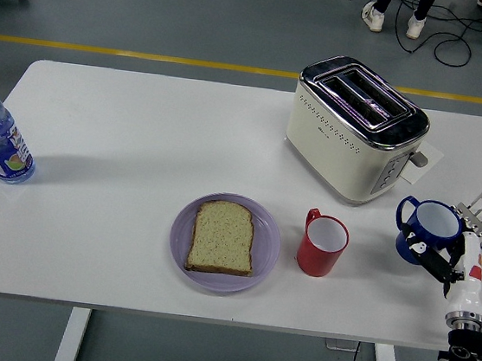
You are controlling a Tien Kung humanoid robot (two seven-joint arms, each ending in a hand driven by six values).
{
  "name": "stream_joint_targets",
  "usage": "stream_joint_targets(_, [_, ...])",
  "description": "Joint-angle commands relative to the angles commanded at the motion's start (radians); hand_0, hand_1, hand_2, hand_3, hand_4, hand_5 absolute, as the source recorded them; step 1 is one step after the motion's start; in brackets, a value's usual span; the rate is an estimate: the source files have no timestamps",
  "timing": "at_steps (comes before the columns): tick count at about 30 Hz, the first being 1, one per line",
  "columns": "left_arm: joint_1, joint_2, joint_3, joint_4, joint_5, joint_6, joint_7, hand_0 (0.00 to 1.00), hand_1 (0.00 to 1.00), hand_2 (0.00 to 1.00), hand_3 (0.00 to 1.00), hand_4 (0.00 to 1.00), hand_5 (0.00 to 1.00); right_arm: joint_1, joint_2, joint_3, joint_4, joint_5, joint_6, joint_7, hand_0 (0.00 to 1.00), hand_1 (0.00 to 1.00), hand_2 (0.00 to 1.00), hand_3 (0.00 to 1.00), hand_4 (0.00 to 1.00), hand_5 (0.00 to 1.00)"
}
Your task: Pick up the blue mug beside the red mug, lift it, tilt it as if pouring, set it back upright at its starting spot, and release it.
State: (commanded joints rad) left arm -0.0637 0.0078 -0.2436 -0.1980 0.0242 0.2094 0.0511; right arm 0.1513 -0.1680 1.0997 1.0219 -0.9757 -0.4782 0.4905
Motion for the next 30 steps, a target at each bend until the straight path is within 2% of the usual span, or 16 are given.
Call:
stream_joint_targets(18, [-0.011,-0.002,-0.01,-0.001,0.002,0.0,0.001,0.633,0.644,0.653,0.505,0.24,0.857,0.039,0.032,-0.038,-0.067,0.012,0.005,0.006,0.439,0.423,0.571,0.554,0.624,0.002])
stream_joint_targets(30, [-0.013,-0.002,-0.014,-0.002,0.003,0.0,0.0,0.634,0.643,0.653,0.505,0.24,0.856,0.017,0.037,-0.031,-0.065,0.026,-0.012,0.029,0.433,0.431,0.574,0.553,0.647,0.002])
